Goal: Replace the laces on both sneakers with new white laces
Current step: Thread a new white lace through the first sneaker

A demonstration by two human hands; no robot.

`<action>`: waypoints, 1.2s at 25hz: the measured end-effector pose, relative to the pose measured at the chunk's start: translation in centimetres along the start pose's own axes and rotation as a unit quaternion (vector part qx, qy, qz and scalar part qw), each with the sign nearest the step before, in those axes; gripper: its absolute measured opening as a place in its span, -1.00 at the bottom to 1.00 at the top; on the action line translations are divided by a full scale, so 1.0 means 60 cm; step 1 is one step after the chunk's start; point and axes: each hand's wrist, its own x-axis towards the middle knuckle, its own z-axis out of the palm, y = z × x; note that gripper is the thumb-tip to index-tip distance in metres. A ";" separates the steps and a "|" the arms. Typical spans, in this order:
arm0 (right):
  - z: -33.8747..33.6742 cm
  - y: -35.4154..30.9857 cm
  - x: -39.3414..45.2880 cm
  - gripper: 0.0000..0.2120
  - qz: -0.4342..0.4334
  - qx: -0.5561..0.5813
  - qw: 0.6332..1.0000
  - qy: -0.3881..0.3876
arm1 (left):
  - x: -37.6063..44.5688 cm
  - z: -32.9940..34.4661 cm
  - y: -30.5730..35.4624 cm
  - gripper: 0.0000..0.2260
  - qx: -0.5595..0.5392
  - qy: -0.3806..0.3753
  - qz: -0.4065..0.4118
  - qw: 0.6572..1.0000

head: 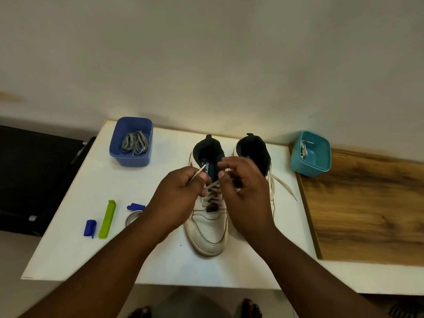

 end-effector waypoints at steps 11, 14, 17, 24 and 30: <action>0.012 0.035 -0.001 -0.78 0.154 -0.202 0.967 -0.011 | 0.032 0.016 -0.038 -0.77 0.156 0.136 0.106 0.973; 0.021 0.043 0.002 -0.88 0.169 -0.101 0.980 0.004 | 0.034 0.017 -0.040 -0.80 0.139 0.164 0.128 0.968; 0.023 0.043 0.003 -0.89 0.236 0.033 0.971 0.008 | 0.036 0.030 -0.043 -0.86 0.248 0.183 0.134 0.942; 0.024 0.049 -0.003 -0.89 0.248 0.071 0.966 -0.014 | 0.041 0.048 -0.043 -0.89 0.389 0.196 0.145 0.888; 0.023 0.053 -0.006 -0.87 0.232 0.063 0.970 -0.031 | 0.044 0.051 -0.047 -0.84 0.399 0.192 0.138 0.886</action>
